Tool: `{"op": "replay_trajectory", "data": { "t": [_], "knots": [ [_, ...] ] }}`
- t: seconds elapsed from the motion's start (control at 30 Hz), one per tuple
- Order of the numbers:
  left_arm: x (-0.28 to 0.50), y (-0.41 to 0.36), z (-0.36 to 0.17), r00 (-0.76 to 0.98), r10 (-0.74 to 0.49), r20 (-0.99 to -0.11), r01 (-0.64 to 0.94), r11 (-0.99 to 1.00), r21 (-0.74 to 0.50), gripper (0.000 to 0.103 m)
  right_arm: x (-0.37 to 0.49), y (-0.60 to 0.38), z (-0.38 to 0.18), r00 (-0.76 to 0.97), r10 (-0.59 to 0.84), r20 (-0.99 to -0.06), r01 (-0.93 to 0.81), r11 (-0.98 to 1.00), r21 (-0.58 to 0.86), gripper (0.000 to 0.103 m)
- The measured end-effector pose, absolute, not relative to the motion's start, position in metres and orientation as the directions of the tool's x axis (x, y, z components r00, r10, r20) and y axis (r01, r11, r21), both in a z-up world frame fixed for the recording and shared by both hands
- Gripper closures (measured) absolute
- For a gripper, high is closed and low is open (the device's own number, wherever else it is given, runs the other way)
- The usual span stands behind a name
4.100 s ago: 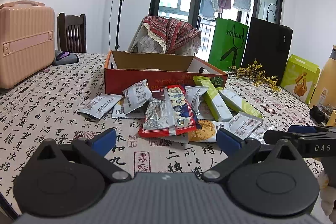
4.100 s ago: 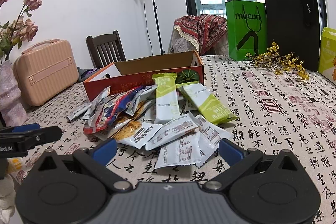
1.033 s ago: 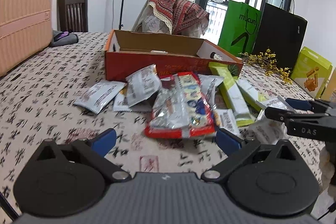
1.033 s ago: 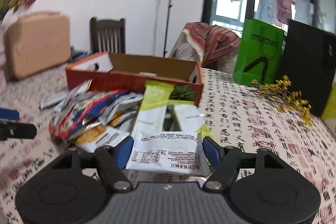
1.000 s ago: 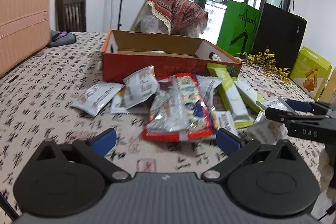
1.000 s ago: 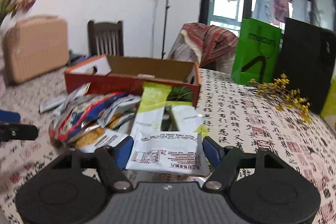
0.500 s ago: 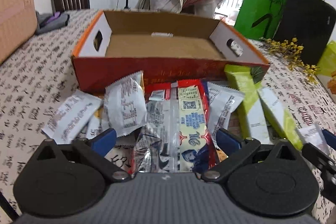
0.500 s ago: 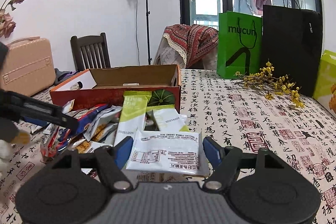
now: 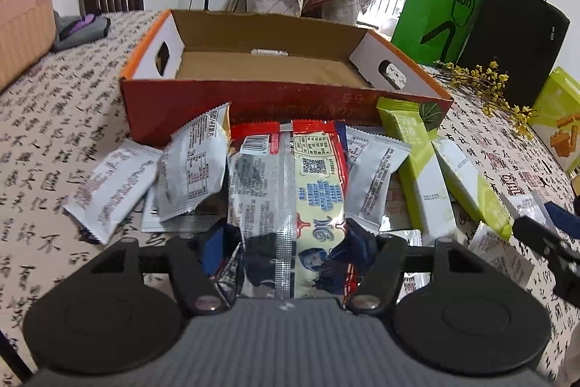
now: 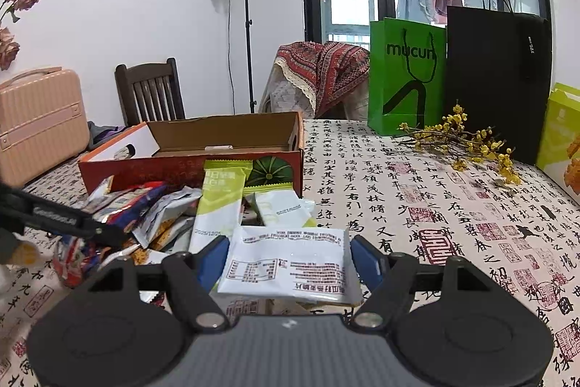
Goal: Organize snacks
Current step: 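Grasp a white sachet with the right tool while the left tool grasps the red-and-white packet, then carry both packets into the cardboard box and open both tools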
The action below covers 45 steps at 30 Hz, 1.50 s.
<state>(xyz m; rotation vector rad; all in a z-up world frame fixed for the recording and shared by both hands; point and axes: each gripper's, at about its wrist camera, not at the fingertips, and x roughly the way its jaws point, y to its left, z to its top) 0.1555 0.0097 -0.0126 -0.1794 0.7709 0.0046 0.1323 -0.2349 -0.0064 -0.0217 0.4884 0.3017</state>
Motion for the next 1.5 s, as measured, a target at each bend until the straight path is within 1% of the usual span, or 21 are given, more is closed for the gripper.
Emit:
{"op": "replay_trajectory", "data": {
  "t": [0.2, 0.4, 0.6, 0.77, 0.93, 1.13, 1.3, 1.33, 1.37, 1.4, 1.43, 1.47, 1.5],
  "knots": [
    [0.135, 0.013, 0.013, 0.767, -0.094, -0.635, -0.028, 0.983, -0.180, 0.036, 0.135, -0.232, 0.001, 0.845, 0.278, -0.456, -0.291, 0.956, 0.044, 0.030],
    [0.126, 0.015, 0.043, 0.820, -0.101, -0.563, -0.009, 0.982, -0.189, 0.036, 0.147, -0.226, 0.021, 0.858, 0.293, -0.421, -0.302, 0.952, 0.047, 0.030],
    [0.144, 0.023, 0.074, 0.860, -0.043, -0.509, -0.051, 0.984, -0.170, 0.035, 0.173, -0.211, 0.045, 0.866, 0.317, -0.388, -0.322, 0.945, 0.053, 0.030],
    [0.185, 0.029, 0.089, 0.853, 0.026, -0.521, -0.102, 0.988, -0.117, 0.035, 0.209, -0.190, 0.062, 0.872, 0.314, -0.374, -0.323, 0.946, 0.042, 0.030],
    [0.226, 0.034, 0.094, 0.847, 0.084, -0.525, -0.159, 0.982, -0.098, 0.035, 0.254, -0.172, 0.071, 0.857, 0.324, -0.401, -0.323, 0.944, 0.072, 0.030],
    [0.267, 0.043, 0.078, 0.816, 0.136, -0.562, -0.222, 0.971, -0.087, 0.035, 0.302, -0.143, 0.061, 0.830, 0.322, -0.455, -0.323, 0.943, 0.079, 0.029],
    [0.287, 0.052, 0.059, 0.792, 0.172, -0.585, -0.264, 0.962, -0.075, 0.035, 0.325, -0.126, 0.043, 0.821, 0.304, -0.484, -0.305, 0.949, 0.079, 0.028],
    [0.288, 0.053, 0.056, 0.792, 0.174, -0.585, -0.266, 0.961, -0.074, 0.034, 0.326, -0.124, 0.040, 0.820, 0.302, -0.486, -0.305, 0.949, 0.074, 0.027],
    [0.288, 0.054, 0.054, 0.795, 0.173, -0.581, -0.261, 0.963, -0.072, 0.027, 0.327, -0.122, 0.037, 0.820, 0.300, -0.488, -0.305, 0.950, 0.071, 0.025],
    [0.287, 0.055, 0.053, 0.798, 0.174, -0.576, -0.259, 0.963, -0.068, 0.012, 0.328, -0.122, 0.034, 0.817, 0.305, -0.489, -0.310, 0.948, 0.075, 0.024],
    [0.284, 0.056, 0.053, 0.804, 0.175, -0.568, -0.260, 0.963, -0.072, 0.004, 0.328, -0.124, 0.032, 0.813, 0.314, -0.491, -0.315, 0.946, 0.083, 0.018],
    [0.281, 0.057, 0.053, 0.817, 0.171, -0.550, -0.258, 0.962, -0.084, 0.000, 0.327, -0.126, 0.031, 0.809, 0.323, -0.491, -0.320, 0.943, 0.093, 0.007],
    [0.277, 0.058, 0.055, 0.829, 0.166, -0.535, -0.252, 0.963, -0.093, 0.000, 0.326, -0.130, 0.030, 0.808, 0.331, -0.487, -0.321, 0.941, 0.107, 0.000]
  ]
}}
